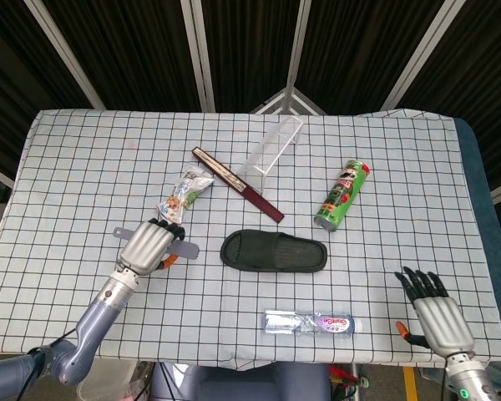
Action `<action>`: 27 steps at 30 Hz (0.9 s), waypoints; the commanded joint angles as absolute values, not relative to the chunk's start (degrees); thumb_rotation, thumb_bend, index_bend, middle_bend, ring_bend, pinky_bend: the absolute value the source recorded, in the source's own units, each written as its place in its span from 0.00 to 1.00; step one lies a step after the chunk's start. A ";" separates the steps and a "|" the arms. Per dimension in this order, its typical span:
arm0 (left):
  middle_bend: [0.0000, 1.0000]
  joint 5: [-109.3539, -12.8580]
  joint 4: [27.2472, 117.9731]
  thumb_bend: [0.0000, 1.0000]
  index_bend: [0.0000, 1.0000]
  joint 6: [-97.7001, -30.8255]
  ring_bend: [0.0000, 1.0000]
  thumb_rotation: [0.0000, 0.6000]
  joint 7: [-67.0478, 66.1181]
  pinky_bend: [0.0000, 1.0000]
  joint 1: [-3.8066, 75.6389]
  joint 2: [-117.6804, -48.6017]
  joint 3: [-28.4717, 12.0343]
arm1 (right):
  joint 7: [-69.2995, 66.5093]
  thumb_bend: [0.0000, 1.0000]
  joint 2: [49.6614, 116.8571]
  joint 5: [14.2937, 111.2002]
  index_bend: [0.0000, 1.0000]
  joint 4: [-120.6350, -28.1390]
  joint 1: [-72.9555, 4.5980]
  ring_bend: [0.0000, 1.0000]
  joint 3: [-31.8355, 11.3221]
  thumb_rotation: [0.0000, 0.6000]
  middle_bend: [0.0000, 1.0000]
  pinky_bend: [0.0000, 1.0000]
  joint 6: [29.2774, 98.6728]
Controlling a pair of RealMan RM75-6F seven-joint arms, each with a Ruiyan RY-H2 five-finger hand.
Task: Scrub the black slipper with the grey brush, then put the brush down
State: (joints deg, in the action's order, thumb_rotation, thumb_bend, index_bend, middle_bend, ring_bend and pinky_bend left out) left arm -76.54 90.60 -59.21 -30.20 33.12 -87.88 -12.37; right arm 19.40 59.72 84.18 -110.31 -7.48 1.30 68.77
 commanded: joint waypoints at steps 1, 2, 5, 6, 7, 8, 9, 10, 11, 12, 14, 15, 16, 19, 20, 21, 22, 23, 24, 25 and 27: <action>0.58 -71.69 91.57 0.69 0.63 -56.80 0.46 1.00 -33.45 0.50 36.33 -88.19 -15.74 | 23.77 0.47 62.97 83.60 0.00 -113.26 -11.62 0.00 -0.25 0.87 0.00 0.00 64.25; 0.58 -70.62 91.33 0.69 0.63 -56.37 0.46 1.00 -34.07 0.50 36.97 -88.34 -16.30 | 24.45 0.49 63.53 83.13 0.00 -113.54 -12.37 0.00 -0.58 0.87 0.00 0.00 63.39; 0.58 -66.51 89.83 0.70 0.63 -54.41 0.46 1.00 -35.50 0.50 39.39 -89.19 -18.10 | 26.28 0.54 66.11 81.65 0.00 -113.89 -15.29 0.00 -1.81 0.87 0.00 0.00 60.16; 0.58 -65.28 89.24 0.70 0.63 -53.77 0.46 1.00 -35.81 0.50 40.16 -89.51 -18.61 | 26.74 0.55 66.96 81.25 0.00 -113.75 -16.13 0.00 -2.16 0.87 0.00 0.00 59.29; 0.58 -63.65 88.32 0.69 0.63 -52.89 0.46 1.00 -36.22 0.50 41.28 -89.99 -19.22 | 27.21 0.56 68.20 80.52 0.00 -113.43 -17.26 0.00 -2.60 0.87 0.00 0.00 58.07; 0.58 -62.64 87.67 0.69 0.63 -52.36 0.46 1.00 -36.45 0.50 42.02 -90.35 -19.58 | 27.44 0.58 69.02 79.94 0.00 -113.20 -18.02 0.00 -2.88 0.87 0.00 0.00 57.20; 0.58 -61.70 87.06 0.69 0.63 -51.83 0.46 1.00 -36.63 0.50 42.73 -90.68 -19.88 | 27.68 0.59 69.81 79.26 0.00 -112.91 -18.80 0.00 -3.18 0.88 0.00 0.00 56.32; 0.58 -60.43 86.32 0.69 0.63 -51.17 0.46 1.00 -36.71 0.50 43.65 -91.13 -20.23 | 28.14 0.63 70.88 78.10 0.00 -112.38 -19.86 0.00 -3.66 0.91 0.00 0.00 55.21; 0.58 -59.74 85.88 0.69 0.63 -50.81 0.46 1.00 -36.72 0.50 44.20 -91.38 -20.37 | 28.48 0.67 71.52 77.38 0.00 -112.09 -20.52 0.00 -3.91 0.94 0.00 0.00 54.56; 0.58 -58.84 85.08 0.69 0.63 -50.25 0.46 1.00 -36.78 0.50 45.02 -91.76 -20.50 | 28.96 0.70 72.47 76.24 0.00 -111.63 -21.53 0.00 -4.30 0.96 0.00 0.00 53.55; 0.58 -57.72 83.94 0.69 0.63 -49.61 0.46 1.00 -36.79 0.50 46.01 -92.26 -20.57 | 29.62 0.77 73.53 74.73 0.00 -111.13 -22.74 0.00 -4.66 0.99 0.00 0.00 52.39; 0.58 -56.82 82.97 0.69 0.63 -49.08 0.46 1.00 -36.72 0.50 46.75 -92.67 -20.63 | 29.92 0.79 74.37 73.65 0.00 -110.72 -23.56 0.00 -4.89 0.99 0.00 0.00 51.65; 0.58 -56.15 82.28 0.69 0.63 -48.68 0.46 1.00 -36.63 0.50 47.26 -92.98 -20.70 | 30.05 0.81 74.92 72.93 0.00 -110.45 -24.06 0.00 -5.00 0.99 0.00 0.00 51.18; 0.58 -54.03 80.10 0.69 0.63 -47.18 0.46 1.00 -35.98 0.50 49.14 -93.96 -21.17 | 30.37 0.83 76.69 70.57 0.00 -109.22 -25.71 0.00 -5.37 1.00 0.02 0.00 49.85; 0.58 -53.58 79.28 0.69 0.63 -46.98 0.46 1.00 -35.91 0.50 49.89 -94.25 -21.33 | 30.32 0.83 77.34 69.78 0.00 -108.70 -26.25 0.00 -5.58 1.00 0.03 0.00 49.63; 0.58 -53.36 78.84 0.69 0.63 -46.99 0.46 1.00 -35.83 0.50 50.34 -94.40 -21.48 | 30.17 0.83 77.68 69.36 0.00 -108.43 -26.52 0.00 -5.72 1.00 0.03 0.00 49.62; 0.58 -53.16 78.53 0.69 0.63 -46.95 0.46 1.00 -35.69 0.50 50.73 -94.50 -21.58 | 29.88 0.83 77.98 69.10 0.00 -108.20 -26.73 0.00 -5.82 1.00 0.04 0.00 49.64; 0.58 -52.80 78.26 0.69 0.63 -46.68 0.46 1.00 -35.39 0.50 51.19 -94.49 -21.61 | 29.37 0.83 78.29 69.04 0.00 -107.91 -26.94 0.00 -5.85 1.00 0.05 0.00 49.77; 0.58 -52.52 78.17 0.69 0.63 -46.46 0.46 1.00 -35.09 0.50 51.44 -94.44 -21.61 | 28.88 0.83 78.48 69.29 0.00 -107.73 -26.99 0.00 -5.85 1.00 0.06 0.00 49.98; 0.58 -52.14 78.00 0.69 0.63 -46.07 0.46 1.00 -34.61 0.50 51.78 -94.34 -21.57 | 27.90 0.83 78.79 70.05 0.01 -107.35 -26.94 0.00 -5.79 1.00 0.07 0.00 50.45; 0.58 -51.27 77.53 0.69 0.63 -45.19 0.46 1.00 -33.53 0.50 52.33 -94.27 -21.56 | 25.67 0.83 79.15 71.95 0.03 -106.54 -26.74 0.00 -5.25 1.00 0.08 0.00 50.89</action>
State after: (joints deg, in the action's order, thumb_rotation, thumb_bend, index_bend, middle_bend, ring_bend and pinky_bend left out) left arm -51.87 77.90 -45.78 -34.19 51.89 -94.32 -21.54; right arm 27.40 78.67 70.43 -107.34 -26.81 -5.62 50.38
